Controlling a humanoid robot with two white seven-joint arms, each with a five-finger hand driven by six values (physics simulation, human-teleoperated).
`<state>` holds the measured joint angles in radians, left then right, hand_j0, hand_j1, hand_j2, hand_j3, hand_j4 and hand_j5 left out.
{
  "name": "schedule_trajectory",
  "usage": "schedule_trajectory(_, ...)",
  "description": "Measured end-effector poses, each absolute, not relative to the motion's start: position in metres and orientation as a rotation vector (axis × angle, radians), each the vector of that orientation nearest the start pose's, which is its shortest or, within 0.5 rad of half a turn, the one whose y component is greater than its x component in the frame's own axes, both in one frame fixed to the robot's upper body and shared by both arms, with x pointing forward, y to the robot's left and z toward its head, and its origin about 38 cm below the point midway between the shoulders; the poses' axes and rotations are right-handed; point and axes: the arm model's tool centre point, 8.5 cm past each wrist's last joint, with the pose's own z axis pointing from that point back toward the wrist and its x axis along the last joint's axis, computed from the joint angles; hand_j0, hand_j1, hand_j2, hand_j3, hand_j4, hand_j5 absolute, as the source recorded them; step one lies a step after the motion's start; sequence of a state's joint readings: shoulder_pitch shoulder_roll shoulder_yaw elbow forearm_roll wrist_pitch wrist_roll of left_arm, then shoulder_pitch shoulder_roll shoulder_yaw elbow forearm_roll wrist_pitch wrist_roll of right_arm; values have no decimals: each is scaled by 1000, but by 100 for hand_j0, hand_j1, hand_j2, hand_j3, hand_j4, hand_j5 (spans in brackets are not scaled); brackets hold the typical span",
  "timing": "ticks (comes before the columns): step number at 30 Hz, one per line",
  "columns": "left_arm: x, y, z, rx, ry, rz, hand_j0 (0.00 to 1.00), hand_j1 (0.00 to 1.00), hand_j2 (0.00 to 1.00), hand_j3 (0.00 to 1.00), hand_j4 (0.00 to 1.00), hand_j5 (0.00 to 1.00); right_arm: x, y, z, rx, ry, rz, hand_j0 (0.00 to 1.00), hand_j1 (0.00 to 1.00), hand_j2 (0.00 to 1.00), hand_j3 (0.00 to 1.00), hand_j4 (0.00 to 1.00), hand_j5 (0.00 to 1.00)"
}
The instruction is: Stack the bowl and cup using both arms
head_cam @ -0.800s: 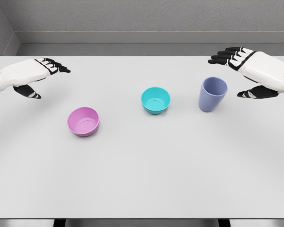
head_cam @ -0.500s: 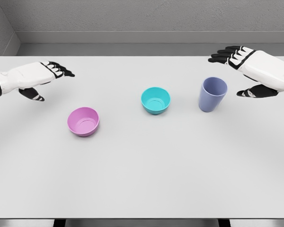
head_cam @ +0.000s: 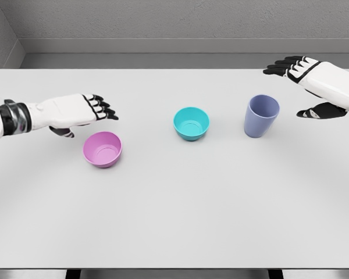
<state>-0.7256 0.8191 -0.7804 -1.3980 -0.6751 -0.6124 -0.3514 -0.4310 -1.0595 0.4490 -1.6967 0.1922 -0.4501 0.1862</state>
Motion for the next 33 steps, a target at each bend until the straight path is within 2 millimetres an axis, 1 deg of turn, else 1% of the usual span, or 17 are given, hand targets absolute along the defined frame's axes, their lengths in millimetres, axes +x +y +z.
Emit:
schedule_trajectory(3,442,288,191,-767,1650,3031,100,100,100,100,100,100,390,-345,280,-563,-1720,1719,100,100,100,100,100,100)
schedule_trajectory(11,439,286,186,-740,1545,3077,100,100,100,100,100,100,390,-346,279,-563,-1716,1717,100,100,100,100,100,100)
schedule_trajectory(21,434,270,185,-695,1530,3054,100,100,100,100,100,100,393,-353,278,-576,-1701,1703,100,100,100,100,100,100)
schedule_trajectory(33,428,265,178,-659,1465,3072,100,100,100,100,100,100,393,-352,279,-577,-1705,1702,100,100,100,100,100,100)
